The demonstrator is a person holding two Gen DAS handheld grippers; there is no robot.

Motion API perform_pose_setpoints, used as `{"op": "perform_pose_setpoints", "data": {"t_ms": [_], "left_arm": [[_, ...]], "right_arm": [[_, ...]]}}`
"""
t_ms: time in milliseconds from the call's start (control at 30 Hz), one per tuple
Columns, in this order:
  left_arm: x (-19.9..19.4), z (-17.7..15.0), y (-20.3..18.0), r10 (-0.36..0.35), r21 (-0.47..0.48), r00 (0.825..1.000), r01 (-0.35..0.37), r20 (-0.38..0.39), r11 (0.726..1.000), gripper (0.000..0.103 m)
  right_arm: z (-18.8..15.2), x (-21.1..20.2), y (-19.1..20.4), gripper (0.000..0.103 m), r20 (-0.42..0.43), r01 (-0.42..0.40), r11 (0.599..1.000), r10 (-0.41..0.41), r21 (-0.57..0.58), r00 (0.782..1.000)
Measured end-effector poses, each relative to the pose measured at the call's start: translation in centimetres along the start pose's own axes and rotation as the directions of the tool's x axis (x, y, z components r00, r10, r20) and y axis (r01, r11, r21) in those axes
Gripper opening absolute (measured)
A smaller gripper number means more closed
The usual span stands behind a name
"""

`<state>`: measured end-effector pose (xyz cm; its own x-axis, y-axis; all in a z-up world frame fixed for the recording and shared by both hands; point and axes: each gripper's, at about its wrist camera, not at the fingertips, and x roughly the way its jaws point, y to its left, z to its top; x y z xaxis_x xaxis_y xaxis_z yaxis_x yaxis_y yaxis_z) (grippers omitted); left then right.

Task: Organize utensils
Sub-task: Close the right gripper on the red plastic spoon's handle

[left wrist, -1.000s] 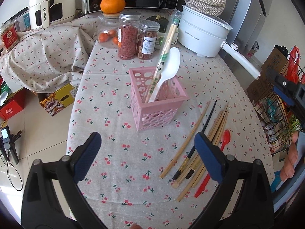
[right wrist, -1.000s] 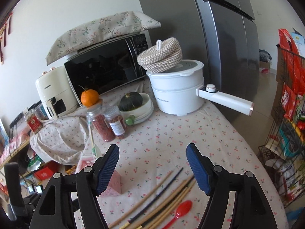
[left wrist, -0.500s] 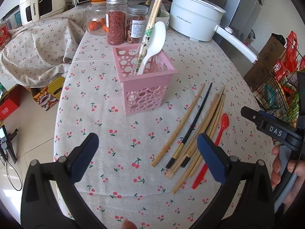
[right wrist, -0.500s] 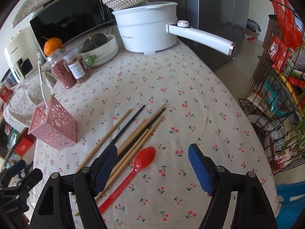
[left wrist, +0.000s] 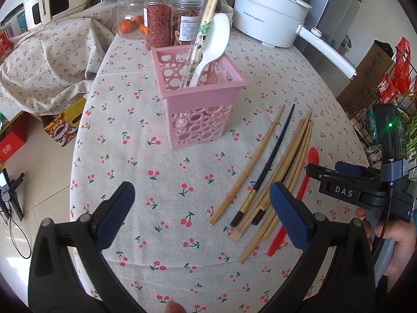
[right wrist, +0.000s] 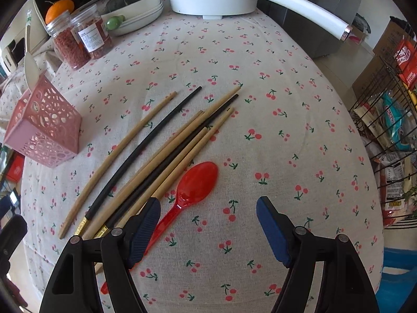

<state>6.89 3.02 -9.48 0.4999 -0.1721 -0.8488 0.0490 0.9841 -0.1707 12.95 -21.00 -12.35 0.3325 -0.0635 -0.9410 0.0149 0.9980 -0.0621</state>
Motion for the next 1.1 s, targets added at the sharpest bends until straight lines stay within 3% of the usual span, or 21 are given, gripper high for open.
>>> {"op": "perform_pose_setpoints", "data": {"t_ms": [133, 333, 467, 667, 833, 1000, 1100], "left_arm": [[0.0, -0.1, 0.0, 0.003, 0.003, 1.0, -0.003, 0.002, 1.0, 0.102], [0.0, -0.1, -0.1, 0.0, 0.007, 1.0, 0.0, 0.008, 1.0, 0.102], [0.0, -0.2, -0.7, -0.002, 0.023, 1.0, 0.002, 0.01, 1.0, 0.102], [-0.2, -0.5, -2.4, 0.009, 0.087, 0.999, -0.013, 0.038, 0.996, 0.102], [-1.5, -1.2, -5.9, 0.02, 0.255, 0.989, -0.057, 0.146, 0.965, 0.102], [-1.1, -1.2, -8.6, -0.039, 0.294, 0.994, 0.006, 0.106, 0.956, 0.102], [-0.7, -1.1, -9.8, -0.038, 0.312, 0.994, 0.005, 0.098, 0.95, 0.102]], "right_arm": [[0.0, 1.0, 0.1, 0.068, -0.033, -0.004, 1.0, 0.004, 0.012, 0.999], [0.2, 0.9, 0.0, 0.049, -0.002, 0.016, 1.0, -0.016, 0.001, 1.0], [0.7, 0.9, -0.6, 0.029, 0.004, -0.003, 1.0, 0.003, -0.016, 1.0], [1.3, 0.7, -2.2, 0.021, -0.014, -0.073, 0.997, 0.073, 0.003, 0.997], [1.3, -0.6, -4.3, 0.008, 0.006, -0.101, 0.994, 0.101, 0.042, 0.995], [1.6, -1.0, -6.9, 0.006, 0.004, -0.109, 0.99, 0.109, 0.086, 0.994], [1.7, -1.0, -8.5, 0.008, -0.003, -0.124, 0.984, 0.125, 0.127, 0.992]]}}
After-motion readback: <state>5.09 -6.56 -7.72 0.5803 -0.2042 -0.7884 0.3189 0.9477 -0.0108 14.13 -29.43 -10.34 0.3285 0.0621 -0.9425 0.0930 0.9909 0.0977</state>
